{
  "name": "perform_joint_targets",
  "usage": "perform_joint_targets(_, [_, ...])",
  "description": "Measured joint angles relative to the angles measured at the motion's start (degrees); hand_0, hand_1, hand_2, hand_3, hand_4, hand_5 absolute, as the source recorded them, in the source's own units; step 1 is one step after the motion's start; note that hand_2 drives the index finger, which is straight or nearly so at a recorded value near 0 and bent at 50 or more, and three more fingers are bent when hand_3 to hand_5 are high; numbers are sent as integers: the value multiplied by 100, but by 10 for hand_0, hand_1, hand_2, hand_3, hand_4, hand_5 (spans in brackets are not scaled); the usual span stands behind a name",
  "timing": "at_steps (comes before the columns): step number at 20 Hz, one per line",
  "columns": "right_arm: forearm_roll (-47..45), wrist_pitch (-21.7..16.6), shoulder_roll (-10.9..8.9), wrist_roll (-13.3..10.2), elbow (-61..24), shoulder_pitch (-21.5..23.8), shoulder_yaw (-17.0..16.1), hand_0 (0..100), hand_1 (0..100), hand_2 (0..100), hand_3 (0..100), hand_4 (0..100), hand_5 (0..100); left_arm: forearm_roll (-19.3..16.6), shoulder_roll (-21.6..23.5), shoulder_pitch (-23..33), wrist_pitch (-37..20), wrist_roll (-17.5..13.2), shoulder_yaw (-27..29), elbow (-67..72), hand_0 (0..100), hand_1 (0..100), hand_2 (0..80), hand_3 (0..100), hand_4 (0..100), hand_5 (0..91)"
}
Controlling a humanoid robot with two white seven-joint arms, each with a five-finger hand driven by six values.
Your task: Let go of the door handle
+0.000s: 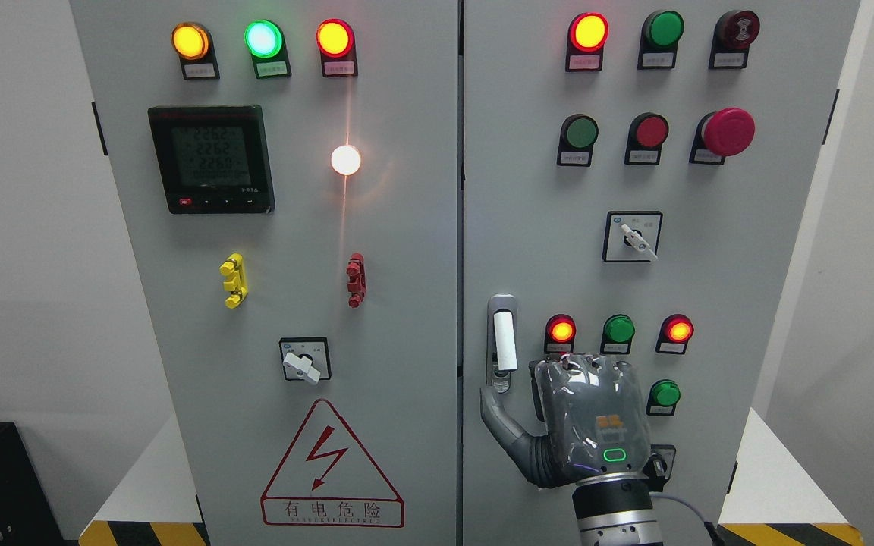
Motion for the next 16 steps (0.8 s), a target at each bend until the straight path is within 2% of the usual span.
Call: perform_joint_targets(16, [72, 90, 19, 5, 385, -305, -23, 317, 245, 999, 1000, 1000, 1000, 0, 0, 0, 0, 0, 0, 0, 120, 556, 0, 0, 0, 0])
